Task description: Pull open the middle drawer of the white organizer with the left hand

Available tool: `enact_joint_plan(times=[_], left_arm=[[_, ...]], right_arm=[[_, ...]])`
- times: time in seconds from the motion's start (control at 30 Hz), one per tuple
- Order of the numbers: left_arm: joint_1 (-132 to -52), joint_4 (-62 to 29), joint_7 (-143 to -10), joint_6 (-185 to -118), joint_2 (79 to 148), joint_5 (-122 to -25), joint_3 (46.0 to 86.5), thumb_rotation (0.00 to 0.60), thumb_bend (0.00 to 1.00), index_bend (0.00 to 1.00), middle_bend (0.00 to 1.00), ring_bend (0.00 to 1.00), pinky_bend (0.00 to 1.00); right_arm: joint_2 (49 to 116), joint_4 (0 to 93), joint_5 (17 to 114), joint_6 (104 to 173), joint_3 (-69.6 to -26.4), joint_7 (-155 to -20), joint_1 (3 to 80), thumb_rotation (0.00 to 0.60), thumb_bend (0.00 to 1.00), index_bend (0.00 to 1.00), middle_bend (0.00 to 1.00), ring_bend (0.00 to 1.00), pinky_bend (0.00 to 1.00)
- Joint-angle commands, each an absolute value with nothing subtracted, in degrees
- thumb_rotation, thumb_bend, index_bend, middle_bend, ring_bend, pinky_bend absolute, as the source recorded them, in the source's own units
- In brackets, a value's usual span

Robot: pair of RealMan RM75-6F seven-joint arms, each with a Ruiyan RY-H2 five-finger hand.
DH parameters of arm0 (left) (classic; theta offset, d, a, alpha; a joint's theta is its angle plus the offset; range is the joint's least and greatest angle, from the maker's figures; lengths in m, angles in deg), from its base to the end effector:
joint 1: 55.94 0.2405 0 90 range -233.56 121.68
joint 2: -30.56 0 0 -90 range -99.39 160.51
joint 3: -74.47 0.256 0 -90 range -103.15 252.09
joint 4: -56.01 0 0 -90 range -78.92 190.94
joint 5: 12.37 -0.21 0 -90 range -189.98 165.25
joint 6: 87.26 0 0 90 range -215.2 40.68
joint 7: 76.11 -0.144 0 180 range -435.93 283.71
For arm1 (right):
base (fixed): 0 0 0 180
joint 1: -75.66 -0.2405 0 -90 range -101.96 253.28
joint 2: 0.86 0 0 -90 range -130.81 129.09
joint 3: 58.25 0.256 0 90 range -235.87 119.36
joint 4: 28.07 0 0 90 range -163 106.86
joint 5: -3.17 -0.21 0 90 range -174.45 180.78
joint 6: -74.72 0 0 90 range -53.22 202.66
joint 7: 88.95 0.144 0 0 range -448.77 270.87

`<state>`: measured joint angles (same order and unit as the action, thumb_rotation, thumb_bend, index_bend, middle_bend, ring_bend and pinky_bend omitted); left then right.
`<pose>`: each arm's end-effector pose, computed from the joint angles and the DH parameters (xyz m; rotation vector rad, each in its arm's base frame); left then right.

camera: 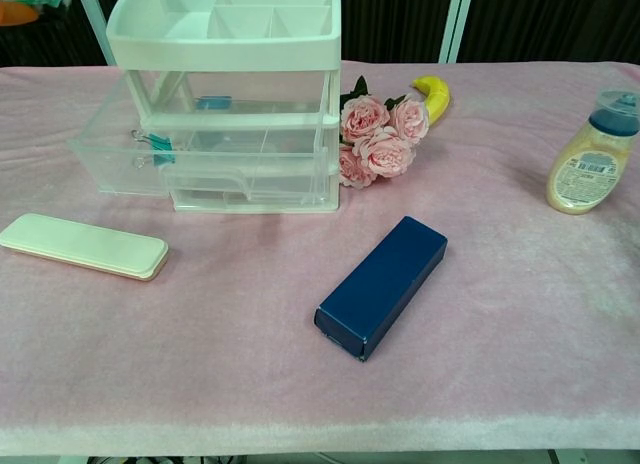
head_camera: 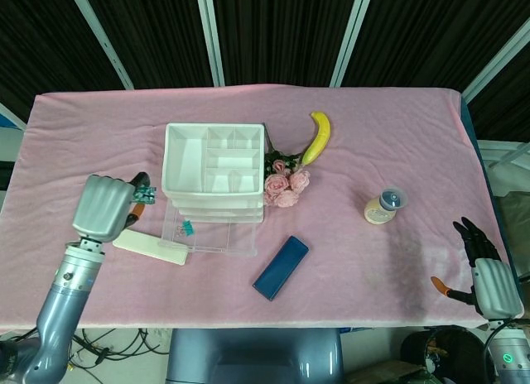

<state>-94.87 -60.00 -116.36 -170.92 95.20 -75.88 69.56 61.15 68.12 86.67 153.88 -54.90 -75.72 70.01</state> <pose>-0.1311 0.2953 0.1342 -1.6032 -0.5438 -0.8927 -0.3082 -0.1854 0.1541 1.3031 -1.1864 1.0325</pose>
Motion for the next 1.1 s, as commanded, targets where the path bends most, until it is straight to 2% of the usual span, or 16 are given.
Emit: enact_joint_plan(times=[0.03,0.13,0.3,0.77,1.1], left_arm=[[-91.13,-52.73,-109.43,-168.28,93.69,-78.08,72.44,0.600,0.34,0.57,1.00,1.00,1.00],[-89.10,-48.28,-107.18,-165.75,95.24,-79.33,75.37,0.600,0.34,0.57,1.00,1.00,1.00],[-87.05,-41.84,-104.91,-163.75,99.24,-82.33,77.38,0.600,0.34,0.57,1.00,1.00,1.00],[-85.93,-33.73,-106.79,-158.01,106.57,-81.15,76.36,0.600,0.34,0.55,1.00,1.00,1.00],[-86.27,-32.23,-108.53,-155.57,109.52,-82.23,76.57,0.600,0.30,0.53,1.00,1.00,1.00]], right_arm=[[61.16,68.14,86.64,153.94,-54.87,-75.78,70.03,0.600,0.08,0.00,0.00,0.00,0.12],[61.15,68.13,86.63,153.98,-54.87,-75.83,70.05,0.600,0.08,0.00,0.00,0.00,0.12],[61.13,68.09,86.64,154.09,-54.85,-75.66,70.10,0.600,0.08,0.00,0.00,0.00,0.12],[61.11,68.05,86.55,153.98,-54.80,-75.48,70.07,0.600,0.08,0.00,0.00,0.00,0.12],[61.10,68.02,86.44,154.06,-54.74,-75.40,70.12,0.600,0.08,0.00,0.00,0.00,0.12]])
